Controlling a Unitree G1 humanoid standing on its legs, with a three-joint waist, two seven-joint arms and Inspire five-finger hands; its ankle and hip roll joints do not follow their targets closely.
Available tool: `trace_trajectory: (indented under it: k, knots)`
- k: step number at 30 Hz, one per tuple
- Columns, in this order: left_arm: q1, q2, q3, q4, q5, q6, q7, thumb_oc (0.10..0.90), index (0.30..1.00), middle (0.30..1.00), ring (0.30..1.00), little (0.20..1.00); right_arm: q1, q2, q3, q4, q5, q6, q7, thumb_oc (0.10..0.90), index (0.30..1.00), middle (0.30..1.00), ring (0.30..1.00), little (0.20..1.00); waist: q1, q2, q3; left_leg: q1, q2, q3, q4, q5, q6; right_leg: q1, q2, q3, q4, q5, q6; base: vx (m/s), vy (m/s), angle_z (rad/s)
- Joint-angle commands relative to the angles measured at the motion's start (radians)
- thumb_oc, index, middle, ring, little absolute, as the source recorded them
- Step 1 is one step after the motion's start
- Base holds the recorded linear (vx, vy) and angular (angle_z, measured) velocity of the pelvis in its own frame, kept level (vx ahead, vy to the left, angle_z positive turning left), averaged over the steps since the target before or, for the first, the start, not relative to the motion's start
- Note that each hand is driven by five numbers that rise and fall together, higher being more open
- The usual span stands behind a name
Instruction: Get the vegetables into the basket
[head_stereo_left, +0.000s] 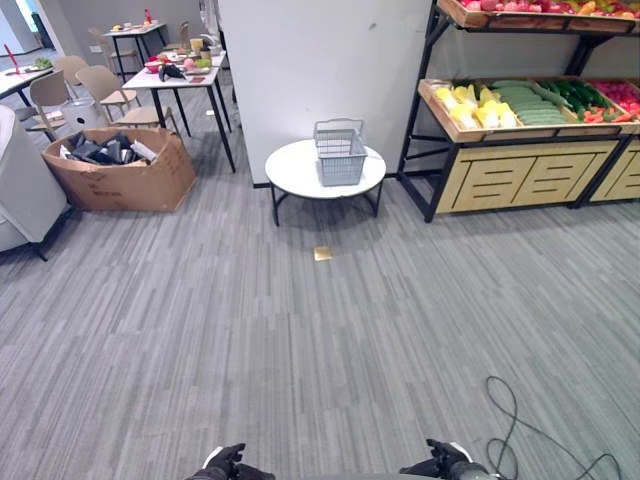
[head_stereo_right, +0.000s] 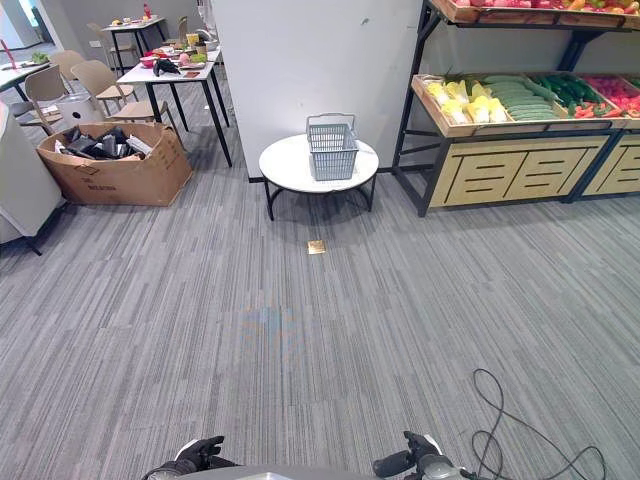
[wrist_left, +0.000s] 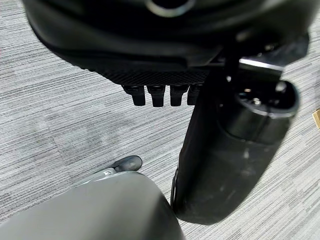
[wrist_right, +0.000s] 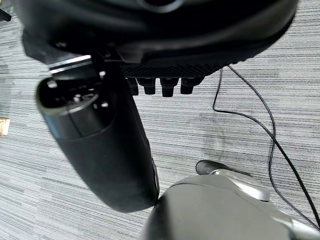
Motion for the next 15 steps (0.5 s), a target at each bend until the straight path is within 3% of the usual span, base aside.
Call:
trace_trajectory:
  k: [1,15]
  knots:
    - [0.015,-0.091,0.001,0.074,0.05,0.019,-0.008,0.9,1.0,1.0,1.0,1.0,0.061,0.026,0.069,0.08,-0.03,0.039,0.02,0.9,1.0,1.0,1.0,1.0,-0.003,-0.026,0.031,0.036,-0.007,-0.014,-0.039,-0.03,-0.011,0.022,-0.052,0.013,-0.243,0.258,0.034,0.0,0.0,0.0]
    - [0.023,-0.057,0.047,0.108,0.065,0.028,-0.002,0.9,1.0,1.0,1.0,1.0,0.11,0.045,0.128,-0.08,0.017,0.015,0.047,0.9,1.0,1.0,1.0,1.0,-0.004,-0.055,0.039,0.043,0.001,-0.012,-0.039,-0.029,-0.018,0.022,-0.042,0.019,-0.233,0.246,0.029,0.0,-0.02,-0.01]
